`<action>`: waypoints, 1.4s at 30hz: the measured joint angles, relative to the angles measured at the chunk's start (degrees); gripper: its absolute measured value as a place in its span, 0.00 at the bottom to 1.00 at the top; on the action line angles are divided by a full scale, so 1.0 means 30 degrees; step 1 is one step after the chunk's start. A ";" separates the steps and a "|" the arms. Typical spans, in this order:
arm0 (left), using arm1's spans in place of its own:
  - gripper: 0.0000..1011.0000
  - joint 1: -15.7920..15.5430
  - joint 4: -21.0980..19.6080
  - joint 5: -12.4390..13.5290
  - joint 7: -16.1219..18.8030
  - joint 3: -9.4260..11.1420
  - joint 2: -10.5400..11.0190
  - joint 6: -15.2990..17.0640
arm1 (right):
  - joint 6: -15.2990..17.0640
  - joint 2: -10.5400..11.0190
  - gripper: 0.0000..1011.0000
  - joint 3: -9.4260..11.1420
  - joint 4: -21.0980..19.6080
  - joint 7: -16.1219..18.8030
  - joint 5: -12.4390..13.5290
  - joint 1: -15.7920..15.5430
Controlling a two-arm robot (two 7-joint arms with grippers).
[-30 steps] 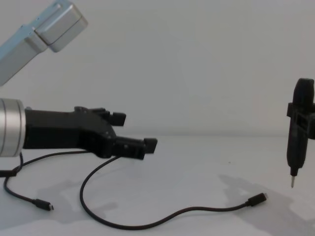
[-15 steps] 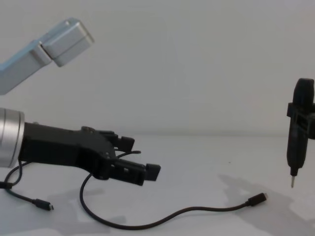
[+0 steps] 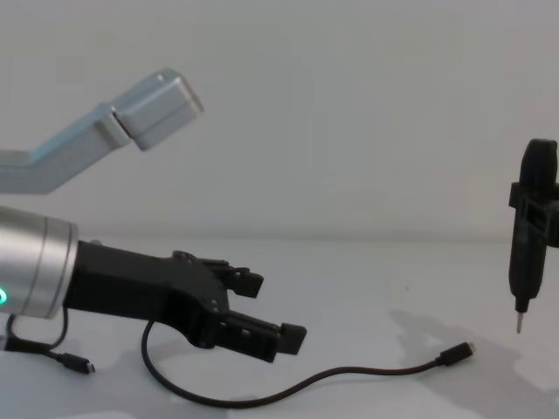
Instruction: Pick up the data cable with the one hand.
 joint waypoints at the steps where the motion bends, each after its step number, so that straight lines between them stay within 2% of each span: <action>1: 0.99 -0.0047 0.0079 0.0048 -0.0012 0.0056 -0.0040 -0.0043 | 0.0000 -0.0001 0.27 0.0000 0.0001 0.0000 -0.0001 0.0000; 15: 0.99 -0.0906 0.1844 0.0992 0.0159 0.1148 -0.0946 -0.0732 | 0.0001 0.0000 0.27 -0.0001 0.0001 0.0000 0.0000 0.0000; 32: 0.99 -0.1580 0.3124 0.1577 0.0343 0.1818 -0.1894 -0.0893 | 0.0000 -0.0001 0.27 0.0000 0.0001 0.0000 -0.0001 -0.0001; 42: 0.99 -0.1887 0.3635 0.1819 0.0442 0.2066 -0.2306 -0.0586 | 0.0001 0.0000 0.27 -0.0001 0.0001 0.0000 -0.0001 0.0000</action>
